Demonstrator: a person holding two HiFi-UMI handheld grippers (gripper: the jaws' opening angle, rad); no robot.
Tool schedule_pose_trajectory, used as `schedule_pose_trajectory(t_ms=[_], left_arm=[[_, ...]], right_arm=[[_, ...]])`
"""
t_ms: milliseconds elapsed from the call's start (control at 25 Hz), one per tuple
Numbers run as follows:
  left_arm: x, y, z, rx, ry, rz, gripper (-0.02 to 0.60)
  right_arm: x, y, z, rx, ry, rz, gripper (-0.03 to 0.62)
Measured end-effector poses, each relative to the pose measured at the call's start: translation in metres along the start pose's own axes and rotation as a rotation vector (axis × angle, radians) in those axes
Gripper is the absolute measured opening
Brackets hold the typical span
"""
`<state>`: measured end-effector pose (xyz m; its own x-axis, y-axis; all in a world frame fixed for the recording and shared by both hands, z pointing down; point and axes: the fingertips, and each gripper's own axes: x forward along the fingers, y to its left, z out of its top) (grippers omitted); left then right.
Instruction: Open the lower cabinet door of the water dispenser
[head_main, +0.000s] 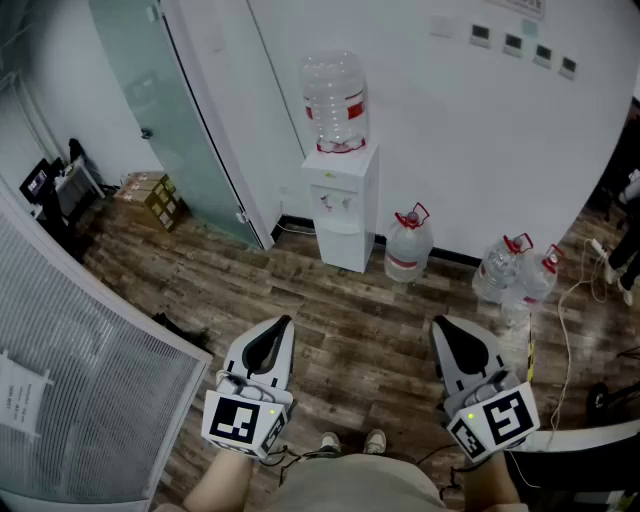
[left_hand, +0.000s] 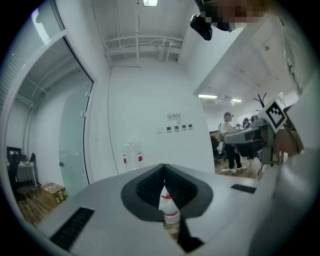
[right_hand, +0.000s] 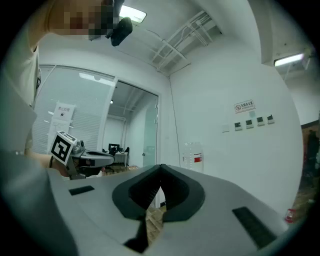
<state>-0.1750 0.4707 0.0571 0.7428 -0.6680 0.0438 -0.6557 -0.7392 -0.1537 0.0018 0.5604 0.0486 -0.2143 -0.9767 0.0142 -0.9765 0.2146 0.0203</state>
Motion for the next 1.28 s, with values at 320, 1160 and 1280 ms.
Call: schedule_pose_trajectory(t_ms=[320, 1160, 1280], left_arm=[[0.006, -0.011, -0.002, 0.000, 0.006, 0.002, 0.006], [0.025, -0.059, -0.016, 0.049, 0.040, 0.019, 0.006], [0.031, -0.057, -0.014, 0.050, 0.026, 0.031, 0.006]], right_arm=[[-0.005, -0.008, -0.009, 0.037, -0.001, 0.003, 0.006], [-0.026, -0.043, -0.033, 0.036, 0.033, 0.068, 0.006], [-0.025, -0.050, -0.036, 0.035, 0.032, 0.069, 0.006]])
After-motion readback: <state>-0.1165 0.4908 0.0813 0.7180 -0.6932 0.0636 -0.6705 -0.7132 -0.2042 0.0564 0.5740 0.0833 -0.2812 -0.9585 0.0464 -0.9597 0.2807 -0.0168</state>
